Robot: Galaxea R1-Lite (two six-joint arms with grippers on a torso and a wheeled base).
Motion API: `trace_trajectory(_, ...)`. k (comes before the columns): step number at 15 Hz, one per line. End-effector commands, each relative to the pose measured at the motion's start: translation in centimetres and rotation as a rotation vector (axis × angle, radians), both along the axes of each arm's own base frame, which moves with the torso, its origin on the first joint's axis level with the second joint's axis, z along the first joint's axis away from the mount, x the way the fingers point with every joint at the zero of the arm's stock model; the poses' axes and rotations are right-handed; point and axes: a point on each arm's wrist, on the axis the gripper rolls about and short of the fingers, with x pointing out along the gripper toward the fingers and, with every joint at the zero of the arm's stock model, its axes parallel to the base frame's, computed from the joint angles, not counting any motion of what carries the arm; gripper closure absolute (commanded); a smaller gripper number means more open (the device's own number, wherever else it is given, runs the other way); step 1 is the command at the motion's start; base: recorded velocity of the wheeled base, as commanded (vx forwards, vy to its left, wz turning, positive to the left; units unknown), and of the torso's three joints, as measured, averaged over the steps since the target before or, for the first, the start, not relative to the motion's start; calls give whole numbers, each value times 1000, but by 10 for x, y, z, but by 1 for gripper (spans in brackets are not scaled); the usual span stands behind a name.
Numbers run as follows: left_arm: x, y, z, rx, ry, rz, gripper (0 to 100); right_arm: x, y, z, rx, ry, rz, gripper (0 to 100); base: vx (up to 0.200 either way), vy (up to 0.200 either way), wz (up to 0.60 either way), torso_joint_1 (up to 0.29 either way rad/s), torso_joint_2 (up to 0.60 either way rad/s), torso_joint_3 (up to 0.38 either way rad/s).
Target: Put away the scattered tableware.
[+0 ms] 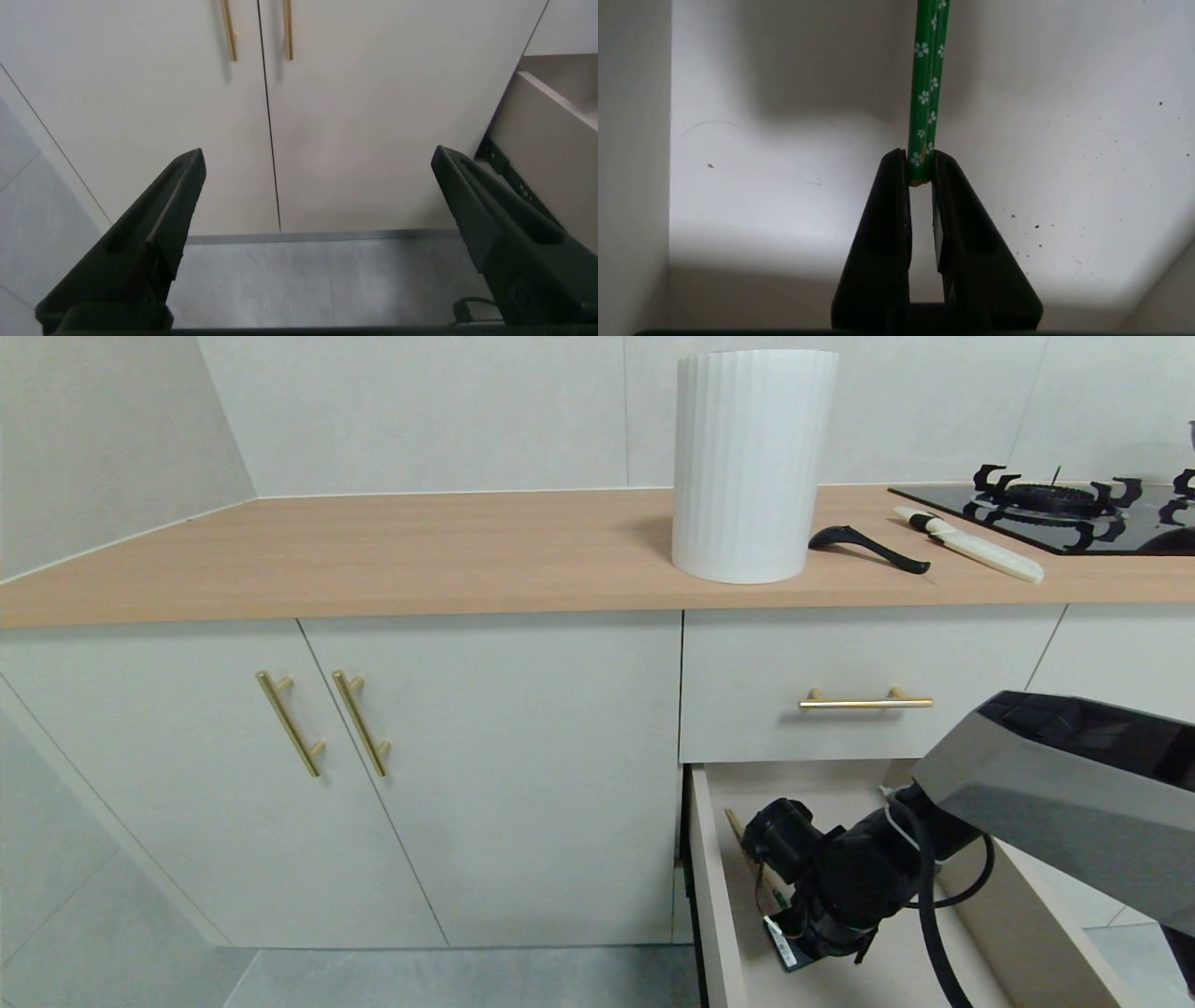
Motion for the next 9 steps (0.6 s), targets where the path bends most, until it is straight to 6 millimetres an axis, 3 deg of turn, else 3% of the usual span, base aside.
trace_trajectory(1,0,0,0,0,0,0,0,0,0,0,0,0,1,100,0,0,0,0,0,0)
trace_trajectory(3,0,0,0,0,0,0,0,0,0,1,0,-2,0,100,0,0,0,0,0,0)
trace_trajectory(4,0,0,0,0,0,0,0,0,0,0,-2,1,0,0,0,0,0,0,0,0)
trace_trajectory(9,0,0,0,1,0,0,0,0,0,3,4,-7,-1,0,0,0,0,0,0,0)
